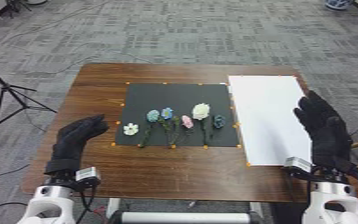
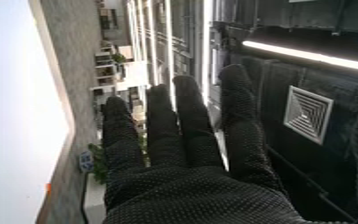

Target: Arrange flowers

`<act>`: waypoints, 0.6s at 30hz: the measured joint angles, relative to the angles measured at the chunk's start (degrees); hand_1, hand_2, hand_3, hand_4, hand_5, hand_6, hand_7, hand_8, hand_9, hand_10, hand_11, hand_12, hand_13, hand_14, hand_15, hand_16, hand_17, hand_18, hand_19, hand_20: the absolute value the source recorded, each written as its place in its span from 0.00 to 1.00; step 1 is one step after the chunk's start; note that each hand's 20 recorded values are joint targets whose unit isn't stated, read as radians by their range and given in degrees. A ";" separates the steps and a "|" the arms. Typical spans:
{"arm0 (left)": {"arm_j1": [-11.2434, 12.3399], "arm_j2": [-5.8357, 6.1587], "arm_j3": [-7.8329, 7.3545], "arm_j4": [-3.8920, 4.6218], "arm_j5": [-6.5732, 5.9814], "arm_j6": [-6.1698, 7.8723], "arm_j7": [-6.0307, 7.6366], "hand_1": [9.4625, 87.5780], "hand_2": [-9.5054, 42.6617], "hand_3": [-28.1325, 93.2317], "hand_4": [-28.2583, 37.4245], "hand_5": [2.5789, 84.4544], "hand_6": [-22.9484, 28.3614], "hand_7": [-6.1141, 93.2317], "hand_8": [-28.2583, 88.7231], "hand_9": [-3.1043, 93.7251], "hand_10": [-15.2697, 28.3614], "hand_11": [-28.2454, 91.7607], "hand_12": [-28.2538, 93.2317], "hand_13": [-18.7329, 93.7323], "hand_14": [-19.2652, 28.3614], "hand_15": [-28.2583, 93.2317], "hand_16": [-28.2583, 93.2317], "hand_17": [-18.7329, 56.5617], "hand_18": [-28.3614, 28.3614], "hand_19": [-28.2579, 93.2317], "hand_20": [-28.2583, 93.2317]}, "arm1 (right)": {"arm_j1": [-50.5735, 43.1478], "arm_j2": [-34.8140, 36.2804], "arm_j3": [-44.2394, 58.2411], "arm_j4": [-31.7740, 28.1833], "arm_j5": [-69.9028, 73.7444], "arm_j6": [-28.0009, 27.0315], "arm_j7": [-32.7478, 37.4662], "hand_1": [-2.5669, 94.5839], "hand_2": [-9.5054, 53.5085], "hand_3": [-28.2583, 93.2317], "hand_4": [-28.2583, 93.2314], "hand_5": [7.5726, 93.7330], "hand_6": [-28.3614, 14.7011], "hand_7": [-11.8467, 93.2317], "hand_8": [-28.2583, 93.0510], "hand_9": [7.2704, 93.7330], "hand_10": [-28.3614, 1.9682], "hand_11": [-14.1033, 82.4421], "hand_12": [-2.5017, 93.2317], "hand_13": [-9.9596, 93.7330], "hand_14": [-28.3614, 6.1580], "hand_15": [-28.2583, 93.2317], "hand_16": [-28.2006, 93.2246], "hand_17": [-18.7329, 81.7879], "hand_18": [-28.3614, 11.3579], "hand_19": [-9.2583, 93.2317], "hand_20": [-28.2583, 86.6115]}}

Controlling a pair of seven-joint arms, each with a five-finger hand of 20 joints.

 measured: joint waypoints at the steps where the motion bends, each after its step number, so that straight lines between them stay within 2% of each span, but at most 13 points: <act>1: -0.04 0.00 0.10 0.01 0.22 0.37 -0.07 0.27 0.31 0.78 0.03 0.63 0.48 0.25 0.16 0.63 0.68 0.43 0.33 0.59 0.78 0.48 0.22 0.35 0.75 0.43 0.42 | 0.00 0.12 -0.12 0.00 -0.05 0.32 -0.10 0.10 0.19 0.86 0.06 0.44 0.67 0.25 0.16 0.43 0.50 0.20 0.17 0.41 0.51 0.32 0.34 0.37 0.37 0.11 0.45; 2: -0.13 0.00 0.30 0.01 0.64 1.03 -0.21 0.28 0.33 0.77 0.03 0.64 0.49 0.25 0.16 0.66 0.68 0.45 0.34 0.62 0.78 0.55 0.22 0.35 0.77 0.50 0.46 | -0.01 0.25 -0.24 0.00 -0.05 0.59 -0.16 0.14 0.18 0.85 0.06 0.45 0.67 0.26 0.16 0.45 0.50 0.21 0.17 0.43 0.50 0.33 0.34 0.39 0.38 0.11 0.45; 3: -0.22 0.00 0.57 0.01 1.35 2.03 -0.48 0.31 0.36 0.75 0.04 0.67 0.49 0.25 0.16 0.71 0.68 0.51 0.38 0.65 0.76 0.70 0.23 0.35 0.81 0.62 0.55 | -0.02 0.39 -0.38 0.00 -0.05 0.82 -0.16 0.24 0.18 0.84 0.06 0.47 0.67 0.29 0.15 0.48 0.50 0.21 0.17 0.49 0.50 0.35 0.34 0.42 0.39 0.12 0.47; 5: -0.43 -0.01 1.24 0.01 3.65 5.03 -1.52 0.35 0.36 0.74 0.08 0.73 0.49 0.32 0.17 0.72 0.68 0.68 0.48 0.65 0.78 0.90 0.30 0.38 0.86 0.77 0.74 | -0.10 0.67 -0.73 -0.20 -0.02 1.47 0.33 0.35 0.17 0.84 0.06 0.48 0.68 0.33 0.14 0.51 0.51 0.23 0.20 0.58 0.51 0.37 0.37 0.49 0.39 0.16 0.55; 6: -0.56 -0.03 1.62 0.00 4.76 6.70 -2.17 0.37 0.35 0.73 0.10 0.74 0.49 0.40 0.17 0.72 0.68 0.74 0.54 0.65 0.78 0.95 0.36 0.40 0.88 0.83 0.80 | -0.24 0.86 -1.07 -0.62 -0.05 2.35 1.17 0.42 0.16 0.83 0.06 0.48 0.69 0.38 0.19 0.55 0.54 0.28 0.23 0.65 0.55 0.44 0.41 0.53 0.39 0.30 0.63; 8: -0.81 -0.04 2.36 0.01 5.73 9.54 -2.71 0.38 0.28 0.74 0.13 0.76 0.44 0.61 0.18 0.76 0.66 0.82 0.63 0.69 0.76 0.99 0.52 0.51 0.92 0.95 0.84 | -0.65 1.57 -2.67 -2.18 -1.14 6.58 4.65 0.54 0.13 0.80 0.05 0.47 0.73 0.53 0.28 0.61 0.62 0.38 0.53 0.69 0.66 0.68 0.52 0.52 0.34 0.59 0.70; 9: -0.97 -0.04 2.75 0.05 5.73 10.65 -2.57 0.37 0.22 0.76 0.15 0.78 0.41 0.71 0.20 0.79 0.64 0.87 0.66 0.74 0.76 1.00 0.60 0.60 0.95 0.99 0.87 | -0.77 2.08 -3.89 -3.08 -2.86 10.01 7.15 0.57 0.11 0.79 0.05 0.45 0.76 0.60 0.31 0.60 0.62 0.48 0.66 0.69 0.65 0.77 0.55 0.51 0.31 0.67 0.72; 10: -1.21 -0.03 3.27 0.22 5.56 11.73 -2.03 0.35 0.18 0.77 0.16 0.81 0.38 0.75 0.23 0.81 0.63 0.89 0.68 0.79 0.75 1.00 0.62 0.67 0.97 1.00 0.90 | -0.79 2.57 -5.15 -3.86 -5.33 13.96 9.87 0.59 0.08 0.79 0.06 0.44 0.78 0.68 0.35 0.58 0.63 0.56 0.79 0.68 0.63 0.86 0.58 0.50 0.28 0.75 0.75; 12: -1.96 0.15 4.93 0.85 3.81 14.35 1.46 0.33 0.15 0.78 0.16 0.84 0.36 0.77 0.34 0.85 0.62 0.91 0.68 0.83 0.75 1.00 0.65 0.74 0.99 1.00 0.92 | -0.78 3.03 -6.88 -4.92 -10.83 21.36 14.60 0.58 0.02 0.77 0.07 0.43 0.80 0.76 0.46 0.56 0.61 0.71 0.87 0.68 0.55 0.96 0.64 0.50 0.25 0.86 0.80; 15: -3.09 0.50 6.92 1.48 -3.24 18.42 9.93 0.32 0.11 0.79 0.17 0.89 0.32 0.77 0.58 0.89 0.61 0.91 0.69 0.87 0.75 1.00 0.67 0.81 1.00 1.00 0.94 | -0.71 2.54 -6.10 -4.88 -12.28 25.38 15.42 0.54 0.00 0.78 0.08 0.47 0.82 0.84 0.65 0.59 0.64 0.88 0.90 0.73 0.49 1.00 0.82 0.52 0.20 0.96 0.85; 16: -3.20 0.52 6.65 1.49 -5.26 18.87 11.60 0.32 0.10 0.79 0.18 0.90 0.32 0.77 0.61 0.89 0.61 0.91 0.70 0.88 0.75 1.00 0.67 0.82 1.00 1.00 0.95 | -0.68 2.37 -5.55 -4.65 -11.19 25.10 14.42 0.51 0.00 0.80 0.09 0.50 0.84 0.85 0.68 0.63 0.66 0.89 0.93 0.75 0.48 1.00 0.87 0.53 0.19 0.98 0.86; 17: -3.16 0.51 5.90 1.49 -6.28 18.83 12.02 0.32 0.09 0.79 0.20 0.90 0.32 0.77 0.64 0.89 0.61 0.91 0.70 0.88 0.75 1.00 0.67 0.83 1.00 1.00 0.95 | -0.65 2.28 -5.08 -4.35 -9.86 24.26 13.03 0.48 0.00 0.82 0.10 0.55 0.87 0.86 0.71 0.68 0.68 0.90 0.95 0.78 0.48 1.00 0.90 0.56 0.18 0.99 0.87; 18: -2.97 0.44 4.79 1.47 -6.23 18.45 11.58 0.33 0.08 0.79 0.22 0.91 0.31 0.77 0.68 0.89 0.61 0.91 0.71 0.88 0.75 1.00 0.68 0.83 1.00 1.00 0.95 | -0.62 2.28 -4.77 -4.02 -9.02 22.93 11.62 0.44 0.00 0.85 0.11 0.63 0.91 0.86 0.77 0.76 0.72 0.90 0.96 0.83 0.50 1.00 0.92 0.62 0.18 1.00 0.90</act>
